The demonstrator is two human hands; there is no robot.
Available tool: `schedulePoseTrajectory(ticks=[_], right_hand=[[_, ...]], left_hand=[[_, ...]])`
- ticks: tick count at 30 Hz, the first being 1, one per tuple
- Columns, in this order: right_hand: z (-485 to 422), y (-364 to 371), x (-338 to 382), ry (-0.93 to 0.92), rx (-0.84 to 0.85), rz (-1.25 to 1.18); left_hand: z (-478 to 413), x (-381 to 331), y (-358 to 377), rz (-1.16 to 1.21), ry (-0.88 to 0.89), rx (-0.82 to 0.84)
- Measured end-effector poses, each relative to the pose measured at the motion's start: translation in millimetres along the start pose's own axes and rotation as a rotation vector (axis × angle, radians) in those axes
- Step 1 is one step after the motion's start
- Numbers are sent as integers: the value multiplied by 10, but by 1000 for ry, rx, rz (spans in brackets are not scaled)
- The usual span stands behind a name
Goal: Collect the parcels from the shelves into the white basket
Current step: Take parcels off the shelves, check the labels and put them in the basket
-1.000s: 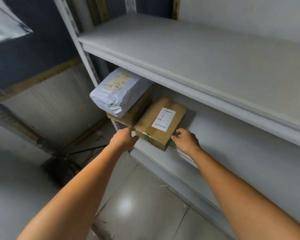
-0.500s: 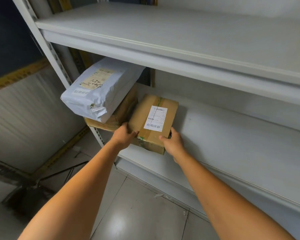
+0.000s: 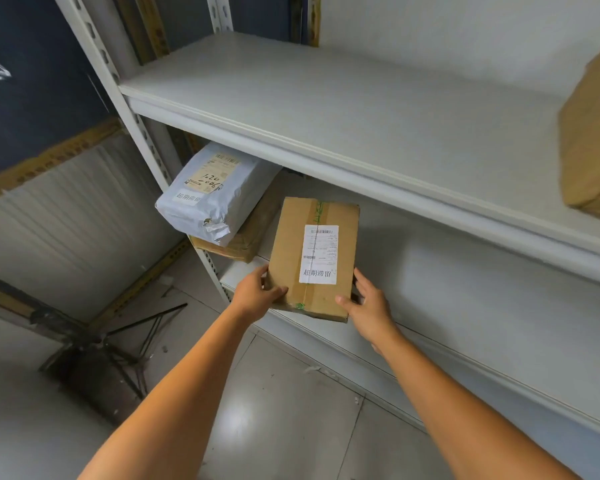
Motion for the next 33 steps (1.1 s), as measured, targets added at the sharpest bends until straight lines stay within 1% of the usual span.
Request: schedulePoseTrajectory(ticks=[2, 5, 8, 11, 15, 21, 25, 27, 30, 33], right_hand=[[79, -96, 75, -20, 30, 38], [132, -197, 173, -64, 99, 65], [164, -252, 249, -110, 155, 92], [266, -278, 321, -176, 213, 111], [586, -137, 477, -274, 349, 143], [1522, 263, 712, -370, 607, 173], [2281, 442, 745, -436, 765, 191], [2664, 449, 676, -468, 838, 190], [3153, 351, 492, -493, 903, 187], [3616, 175, 232, -543, 953, 181]], left_hand=[[154, -68, 26, -13, -20, 23], [384, -100, 89, 36, -74, 29], [704, -92, 165, 160, -109, -59], [1123, -131, 215, 235, -113, -211], [1832, -153, 221, 336, -130, -395], [3235, -132, 83, 334, -192, -678], [4172, -76, 98, 317, -227, -828], [4608, -45, 204, 328, -235, -881], [5161, 47, 482, 359, -268, -947], [5690, 75, 848, 398, -249, -1031]])
Point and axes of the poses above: each hand's wrist, its own z-axis away from the middle knuckle, its own y-axis out of the palm, x = y × z, the point moved 9 cm from there along -z, towards the middle knuckle, and after that the axes turned 2 degrees about y, right-handed, at the moved point
